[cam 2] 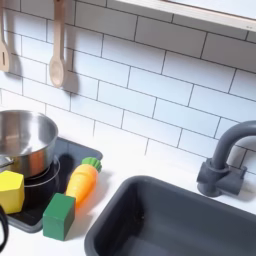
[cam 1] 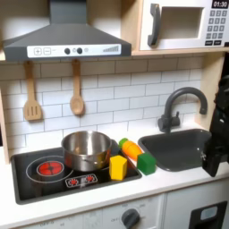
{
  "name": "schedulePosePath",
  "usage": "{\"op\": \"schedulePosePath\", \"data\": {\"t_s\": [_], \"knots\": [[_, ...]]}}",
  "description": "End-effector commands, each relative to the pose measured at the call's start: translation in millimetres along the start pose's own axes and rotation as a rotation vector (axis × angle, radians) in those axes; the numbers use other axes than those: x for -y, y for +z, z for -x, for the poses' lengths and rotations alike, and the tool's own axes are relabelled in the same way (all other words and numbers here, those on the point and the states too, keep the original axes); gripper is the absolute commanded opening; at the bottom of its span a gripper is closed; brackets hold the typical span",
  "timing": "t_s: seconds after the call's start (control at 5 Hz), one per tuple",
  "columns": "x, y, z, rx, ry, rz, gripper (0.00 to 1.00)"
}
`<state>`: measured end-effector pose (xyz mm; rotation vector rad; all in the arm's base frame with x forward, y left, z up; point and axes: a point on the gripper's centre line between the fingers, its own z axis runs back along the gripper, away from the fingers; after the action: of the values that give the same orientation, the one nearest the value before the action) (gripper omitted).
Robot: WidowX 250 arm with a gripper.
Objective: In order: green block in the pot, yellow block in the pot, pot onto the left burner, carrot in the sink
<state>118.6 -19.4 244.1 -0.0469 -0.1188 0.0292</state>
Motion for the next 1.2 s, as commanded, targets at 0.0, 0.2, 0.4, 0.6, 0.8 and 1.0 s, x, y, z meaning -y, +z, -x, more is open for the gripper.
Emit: {"op": "schedulePosePath", "data": {"t_s": [0.0,0.2,0.4,0.6,0.8,1.0], "knots": [[0.0,0.0,0.0,0.0,0.0,0.0,1.0],[-7.3,-7.4,-27.0,0.031,0.001,0.01,1.0],[-16.3,-21.1,-49.8,0.015,0.019,0.008,1.0],[-25.1,-29.7,-68.3,0.015,0.026,0.014,1.0],[-32.7,-38.7,-88.2,0.016,0.031,0.006,1.0],[-29.7,-53.6,-106.5,0.018,0.043,-0.003,1.0]]}}
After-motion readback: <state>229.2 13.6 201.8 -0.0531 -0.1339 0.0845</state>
